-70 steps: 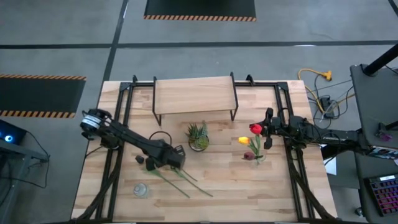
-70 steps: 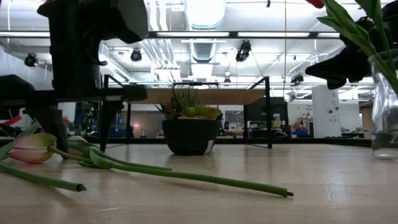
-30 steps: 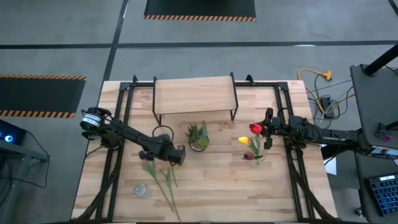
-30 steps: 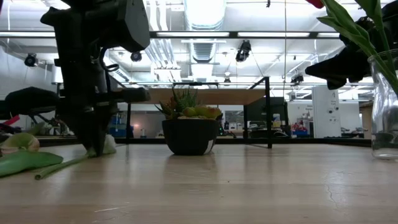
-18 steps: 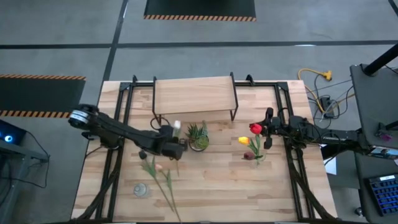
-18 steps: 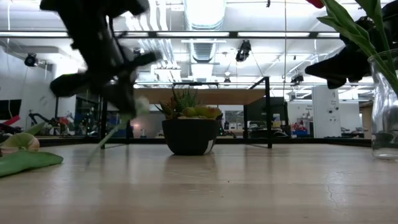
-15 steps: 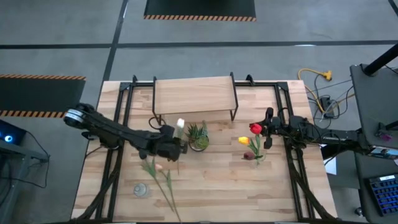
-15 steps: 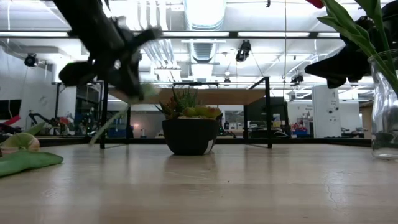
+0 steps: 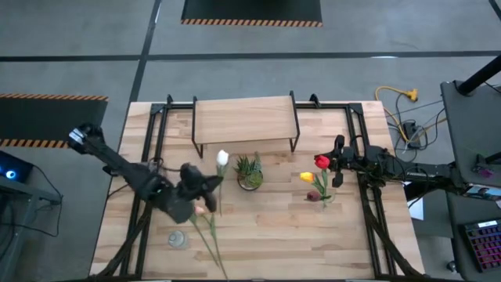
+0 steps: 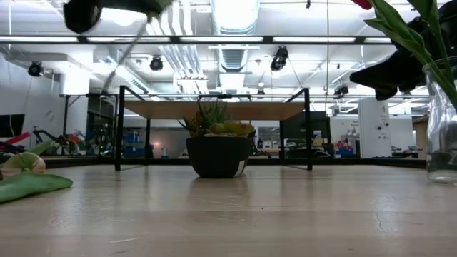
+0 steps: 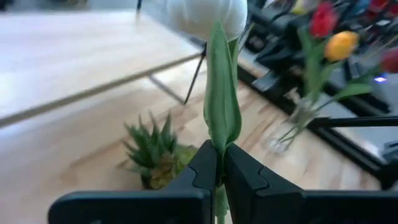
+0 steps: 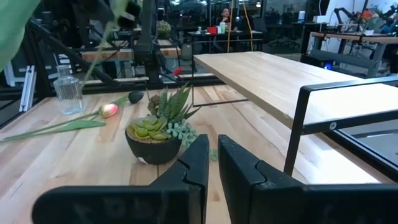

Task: Pick and place flowers into a vace then onto a shelf
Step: Put the white flower into the left transparent vase

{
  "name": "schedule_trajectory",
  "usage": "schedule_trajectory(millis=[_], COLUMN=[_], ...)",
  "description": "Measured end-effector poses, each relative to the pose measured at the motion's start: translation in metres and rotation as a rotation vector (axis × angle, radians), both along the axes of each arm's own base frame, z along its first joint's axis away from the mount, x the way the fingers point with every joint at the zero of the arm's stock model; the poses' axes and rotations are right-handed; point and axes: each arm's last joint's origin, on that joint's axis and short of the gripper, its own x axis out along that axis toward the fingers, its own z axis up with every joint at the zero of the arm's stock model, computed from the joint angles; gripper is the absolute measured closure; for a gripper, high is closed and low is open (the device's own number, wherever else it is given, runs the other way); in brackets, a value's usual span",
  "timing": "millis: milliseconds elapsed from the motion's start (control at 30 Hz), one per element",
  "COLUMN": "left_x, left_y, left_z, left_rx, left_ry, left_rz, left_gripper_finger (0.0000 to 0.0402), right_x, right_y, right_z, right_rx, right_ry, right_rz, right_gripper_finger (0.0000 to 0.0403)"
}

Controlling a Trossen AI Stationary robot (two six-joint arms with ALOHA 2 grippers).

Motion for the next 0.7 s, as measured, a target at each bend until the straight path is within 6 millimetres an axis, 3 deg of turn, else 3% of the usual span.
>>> schedule_trajectory(millis=[467,700], left_x=[-0.052,-0.069], left_y=[-0.053,-0.069], left_z=[0.011,0.055], left_rx=[0.213,0.239], left_ry=[-0.088,-0.140], left_rz=[-0.120,-0.192], left_gripper_finger=[0.0401,0.0401], right_x=[0.000,0.000], right_y=[0.000,0.000], right_z=[0.002,0.005], right_rx=[-0.003,0.038], right_ry=[-0.022,-0.055], right_rz=[0.000,-0.001], right_gripper_finger=[0.0374,0.0374])
